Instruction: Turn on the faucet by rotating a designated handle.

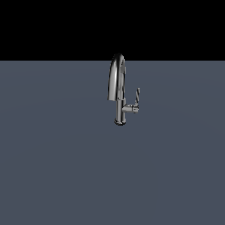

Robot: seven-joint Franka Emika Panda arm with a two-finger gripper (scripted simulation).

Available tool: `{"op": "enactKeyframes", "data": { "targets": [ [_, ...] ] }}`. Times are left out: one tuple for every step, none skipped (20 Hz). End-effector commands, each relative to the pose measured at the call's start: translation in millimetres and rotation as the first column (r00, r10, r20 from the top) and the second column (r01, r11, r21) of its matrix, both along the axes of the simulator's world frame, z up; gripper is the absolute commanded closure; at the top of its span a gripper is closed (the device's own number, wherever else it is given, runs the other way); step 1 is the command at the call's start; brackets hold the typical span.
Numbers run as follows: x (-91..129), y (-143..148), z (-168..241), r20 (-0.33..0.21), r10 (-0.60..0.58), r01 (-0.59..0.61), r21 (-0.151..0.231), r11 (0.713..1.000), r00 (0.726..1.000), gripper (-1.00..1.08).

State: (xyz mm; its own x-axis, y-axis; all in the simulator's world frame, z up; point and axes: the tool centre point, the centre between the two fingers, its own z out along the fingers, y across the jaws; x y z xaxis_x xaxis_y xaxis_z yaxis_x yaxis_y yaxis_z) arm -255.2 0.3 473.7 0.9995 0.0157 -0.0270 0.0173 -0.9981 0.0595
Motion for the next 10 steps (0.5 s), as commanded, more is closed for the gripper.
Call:
{"op": "enactKeyframes", "data": {
  "targets": [
    [0.0,0.0,0.0,0.000,0.000,0.000,0.000,1.000,1.000,1.08],
    [0.0,0.3,0.1,0.000,0.000,0.000,0.000,1.000,1.000,1.08],
    [0.6,0.0,0.0,-0.001,-0.001,0.001,0.001,1.000,1.000,1.08],
    [1.2,0.1,0.0,-0.002,-0.003,0.003,0.003,1.000,1.000,1.08],
    [2.2,0.2,-0.1,-0.004,-0.006,0.006,0.006,1.000,1.000,1.08],
    [3.5,0.3,-0.1,-0.007,-0.009,0.009,0.009,1.000,1.000,1.08],
    [5.0,0.4,-0.2,-0.010,-0.013,0.013,0.012,1.000,1.000,1.08],
    [6.8,0.6,-0.3,-0.013,-0.018,0.018,0.017,1.000,1.000,1.08],
    [8.9,0.7,-0.4,-0.017,-0.024,0.024,0.022,0.999,1.000,1.08],
    [11.3,0.9,-0.5,-0.022,-0.030,0.030,0.028,0.999,0.999,1.08]
  ]
}}
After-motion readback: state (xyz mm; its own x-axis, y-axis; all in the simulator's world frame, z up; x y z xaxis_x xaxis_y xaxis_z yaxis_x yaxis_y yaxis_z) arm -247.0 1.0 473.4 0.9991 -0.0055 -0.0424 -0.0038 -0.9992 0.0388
